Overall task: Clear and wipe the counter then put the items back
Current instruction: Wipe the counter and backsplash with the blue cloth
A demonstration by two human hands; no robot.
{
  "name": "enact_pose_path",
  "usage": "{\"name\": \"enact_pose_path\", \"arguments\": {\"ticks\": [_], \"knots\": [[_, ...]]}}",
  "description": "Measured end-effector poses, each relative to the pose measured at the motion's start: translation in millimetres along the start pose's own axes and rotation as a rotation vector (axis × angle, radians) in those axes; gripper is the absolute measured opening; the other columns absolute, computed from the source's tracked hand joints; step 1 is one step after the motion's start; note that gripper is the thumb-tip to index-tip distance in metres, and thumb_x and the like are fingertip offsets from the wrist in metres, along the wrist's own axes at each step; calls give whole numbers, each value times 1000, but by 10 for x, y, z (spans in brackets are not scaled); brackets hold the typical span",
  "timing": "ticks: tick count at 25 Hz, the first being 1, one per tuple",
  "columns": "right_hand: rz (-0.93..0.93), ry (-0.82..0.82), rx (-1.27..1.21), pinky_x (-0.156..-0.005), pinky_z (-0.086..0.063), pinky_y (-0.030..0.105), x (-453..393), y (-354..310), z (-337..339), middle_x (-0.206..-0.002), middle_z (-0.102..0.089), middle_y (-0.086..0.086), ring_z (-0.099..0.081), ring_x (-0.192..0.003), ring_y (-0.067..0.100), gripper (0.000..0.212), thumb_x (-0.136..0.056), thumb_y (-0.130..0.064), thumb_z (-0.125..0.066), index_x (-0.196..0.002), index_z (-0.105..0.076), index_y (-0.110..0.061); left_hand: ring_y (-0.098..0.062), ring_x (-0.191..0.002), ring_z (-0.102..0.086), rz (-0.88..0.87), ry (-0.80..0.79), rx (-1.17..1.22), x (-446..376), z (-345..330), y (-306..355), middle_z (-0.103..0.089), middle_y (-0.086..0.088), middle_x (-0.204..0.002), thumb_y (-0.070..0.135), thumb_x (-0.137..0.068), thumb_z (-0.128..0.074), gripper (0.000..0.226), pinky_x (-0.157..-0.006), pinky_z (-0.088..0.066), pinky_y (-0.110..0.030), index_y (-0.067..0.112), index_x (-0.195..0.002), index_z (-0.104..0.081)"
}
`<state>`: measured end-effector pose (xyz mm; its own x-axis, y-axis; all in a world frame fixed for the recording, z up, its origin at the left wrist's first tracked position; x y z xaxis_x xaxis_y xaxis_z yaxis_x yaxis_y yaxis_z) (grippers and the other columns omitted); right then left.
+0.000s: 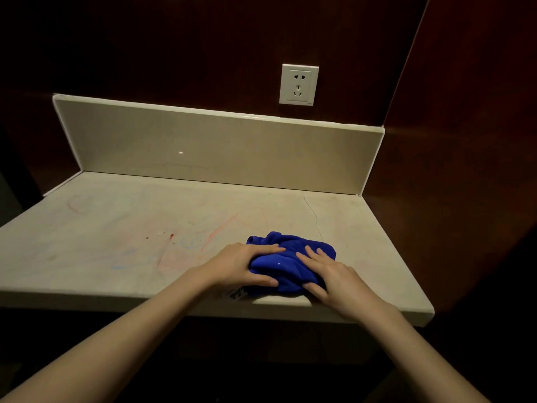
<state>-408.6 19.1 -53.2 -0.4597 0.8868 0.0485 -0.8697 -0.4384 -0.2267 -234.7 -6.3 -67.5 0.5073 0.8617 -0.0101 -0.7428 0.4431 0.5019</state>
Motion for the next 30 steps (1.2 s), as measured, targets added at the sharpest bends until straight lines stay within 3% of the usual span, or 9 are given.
{"name": "enact_pose_path", "arguments": {"ticks": [8,14,19,30], "knots": [[43,11,1,-117,-12,28,456,-257,-149,-159,3,-11,4,-147,11,67,-98,-33,-45,-151,-4,-34,-3,-138,-32,-93,27,-138,452,-98,219,-29,21,-151,53,-83,-64,72,-111,-30,-25,42,-145,-30],[36,14,-72,-117,-17,30,82,-85,-81,-160,-5,-10,0,-147,10,61,-99,-25,-46,-150,-14,-33,-5,-126,-47,-75,16,-80,153,-6,9,-46,18,-143,51,-82,-66,69,-103,-36,-21,44,-143,-34],[18,80,-83,-117,-18,34,-473,81,-16,-159,-12,-8,-7,-147,14,58,-99,-25,-45,-150,-18,-32,-11,-114,-55,-29,-1,-56,-302,188,-281,-57,9,-134,50,-83,-66,66,-99,-42,-26,45,-141,-35],[-71,111,-82,-114,-24,35,-1858,570,153,-159,-18,-5,-11,-147,18,54,-100,-22,-43,-150,-23,-29,-14,-96,-58,3,21,-44,-1557,641,-1116,-67,6,-113,47,-81,-70,64,-88,-43,-24,45,-138,-42]]}}
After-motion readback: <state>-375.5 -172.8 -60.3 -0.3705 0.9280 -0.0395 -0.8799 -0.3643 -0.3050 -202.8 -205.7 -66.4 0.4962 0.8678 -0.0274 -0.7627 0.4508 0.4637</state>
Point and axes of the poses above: each hand's wrist, its own x-axis away from the middle knuckle, its own z-axis out of the back of the hand, y = z × x, the point moved 6 cm from there along -x, towards the middle knuckle
